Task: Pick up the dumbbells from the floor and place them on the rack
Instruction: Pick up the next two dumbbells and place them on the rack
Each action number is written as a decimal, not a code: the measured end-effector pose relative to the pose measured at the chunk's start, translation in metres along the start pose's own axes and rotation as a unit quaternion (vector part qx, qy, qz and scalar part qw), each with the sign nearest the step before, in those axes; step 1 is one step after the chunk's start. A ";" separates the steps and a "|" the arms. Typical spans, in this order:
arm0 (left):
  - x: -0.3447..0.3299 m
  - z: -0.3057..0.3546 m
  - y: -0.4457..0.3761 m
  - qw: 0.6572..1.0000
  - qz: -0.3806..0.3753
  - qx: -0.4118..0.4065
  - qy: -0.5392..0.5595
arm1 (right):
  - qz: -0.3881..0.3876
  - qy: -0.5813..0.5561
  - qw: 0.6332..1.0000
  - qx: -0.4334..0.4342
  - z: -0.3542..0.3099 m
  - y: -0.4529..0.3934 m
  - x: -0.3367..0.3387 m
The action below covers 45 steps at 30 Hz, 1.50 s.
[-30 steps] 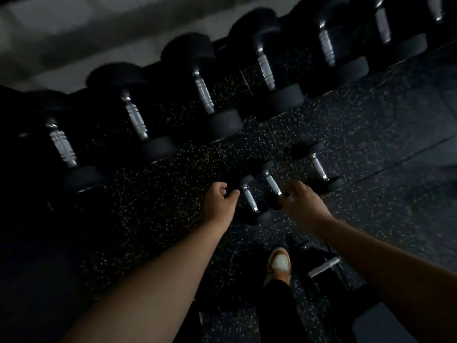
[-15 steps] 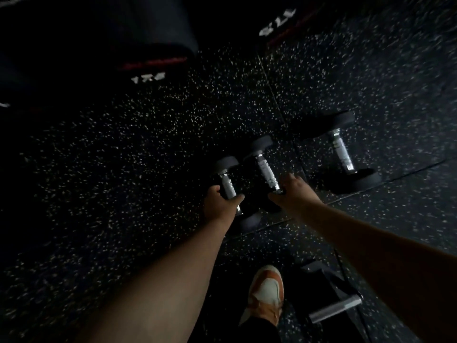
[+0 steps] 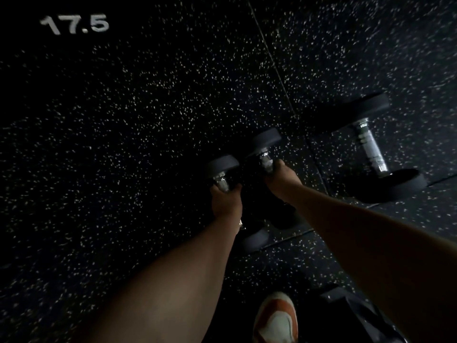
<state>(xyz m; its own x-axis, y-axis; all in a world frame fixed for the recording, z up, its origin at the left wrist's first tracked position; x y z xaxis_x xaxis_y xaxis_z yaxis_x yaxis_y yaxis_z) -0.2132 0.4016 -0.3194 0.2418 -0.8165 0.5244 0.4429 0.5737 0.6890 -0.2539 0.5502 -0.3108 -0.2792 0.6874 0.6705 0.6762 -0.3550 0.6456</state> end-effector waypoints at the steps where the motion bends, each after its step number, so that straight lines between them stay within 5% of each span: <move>1: 0.000 0.001 -0.001 1.000 0.011 -0.004 -0.002 | -0.001 -0.005 1.000 0.001 -0.001 -0.001 0.000; 14: 0.048 0.024 0.027 0.998 0.037 -0.038 -0.018 | 0.016 -0.066 0.998 -0.014 0.009 0.053 0.020; 23: 0.142 0.104 0.129 0.999 -0.005 -0.037 -0.002 | 0.029 -0.122 0.990 -0.060 -0.035 0.186 0.134; 36: 0.367 0.273 0.307 0.989 0.001 -0.129 0.074 | 0.055 -0.100 0.991 0.077 -0.225 0.390 0.350; 45: 0.531 0.396 0.344 0.969 -0.011 -0.200 0.147 | 0.068 -0.073 0.971 0.218 -0.399 0.484 0.440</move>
<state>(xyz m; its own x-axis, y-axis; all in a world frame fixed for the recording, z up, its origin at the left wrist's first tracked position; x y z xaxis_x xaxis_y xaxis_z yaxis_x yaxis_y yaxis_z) -0.2745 0.1918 0.3940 0.4382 -0.8450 0.3064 0.7351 0.5331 0.4188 -0.3211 0.4281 0.4425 -0.0893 0.7474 0.6584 0.9334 -0.1679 0.3172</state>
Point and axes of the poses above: each hand's wrist, its own y-axis away from the middle knuckle, its own x-axis out of the back of the hand, z = x × y, the point moved 1 cm from there along -y, towards the middle knuckle, and after that the axes turned 11 degrees about z, right-handed, at the moved point
